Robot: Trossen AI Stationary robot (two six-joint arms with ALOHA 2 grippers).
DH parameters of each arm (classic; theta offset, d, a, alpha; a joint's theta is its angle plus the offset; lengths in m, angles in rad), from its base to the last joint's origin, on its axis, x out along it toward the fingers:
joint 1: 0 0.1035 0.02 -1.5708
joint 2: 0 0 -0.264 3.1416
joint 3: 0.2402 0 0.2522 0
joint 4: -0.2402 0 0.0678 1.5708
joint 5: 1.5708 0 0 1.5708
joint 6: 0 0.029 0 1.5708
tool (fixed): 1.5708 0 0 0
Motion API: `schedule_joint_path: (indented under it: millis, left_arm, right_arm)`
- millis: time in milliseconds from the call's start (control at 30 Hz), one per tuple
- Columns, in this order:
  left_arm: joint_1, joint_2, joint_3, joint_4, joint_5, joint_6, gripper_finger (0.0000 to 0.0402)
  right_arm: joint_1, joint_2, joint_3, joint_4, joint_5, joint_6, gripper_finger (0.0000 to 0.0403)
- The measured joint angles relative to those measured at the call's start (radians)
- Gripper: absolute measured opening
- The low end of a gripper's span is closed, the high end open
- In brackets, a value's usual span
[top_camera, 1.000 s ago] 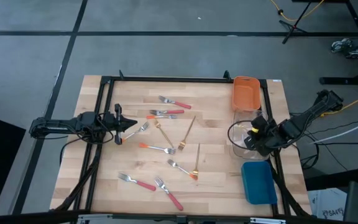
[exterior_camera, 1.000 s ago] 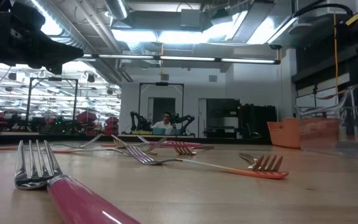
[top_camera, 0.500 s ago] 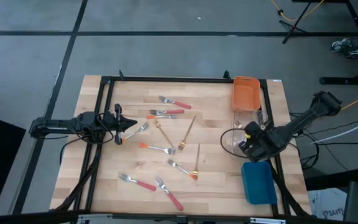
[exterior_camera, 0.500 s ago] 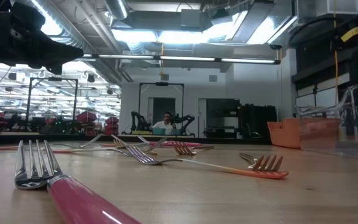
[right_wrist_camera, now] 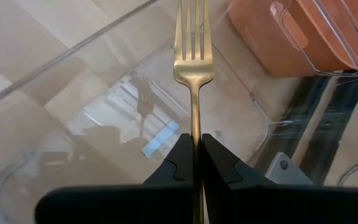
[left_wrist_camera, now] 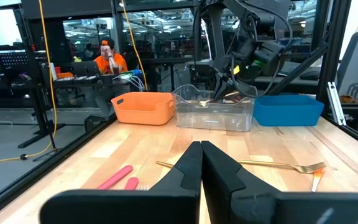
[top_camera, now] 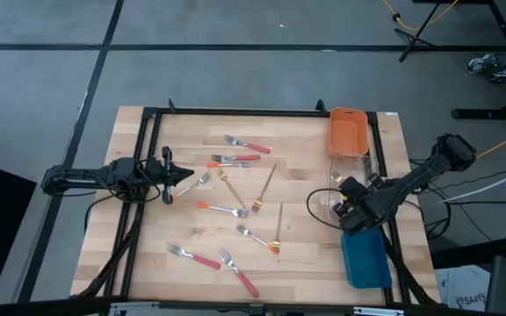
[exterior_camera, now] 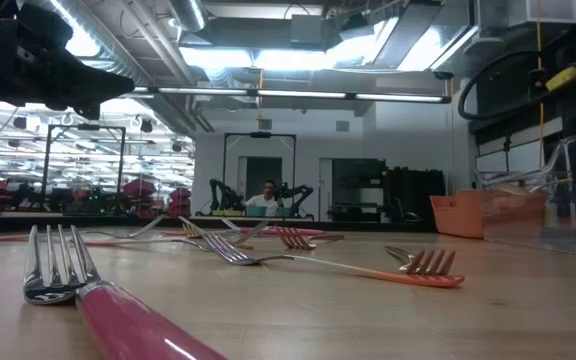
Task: Sort silverware by color (type)
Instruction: Put the gold fork into the transparent bin
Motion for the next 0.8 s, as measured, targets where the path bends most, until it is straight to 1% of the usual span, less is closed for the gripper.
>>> schedule_joint_path:
  millis: [533,800]
  left_arm:
    - [0.000,0.000,0.000,0.000,0.000,0.000,0.0000]
    - [0.000,0.000,0.000,0.000,0.000,0.000,0.0000]
  right_arm:
    - [0.000,0.101,0.000,0.003,0.000,-0.001,0.0001]
    - [0.000,0.110,0.000,0.003,0.000,-0.001,0.0001]
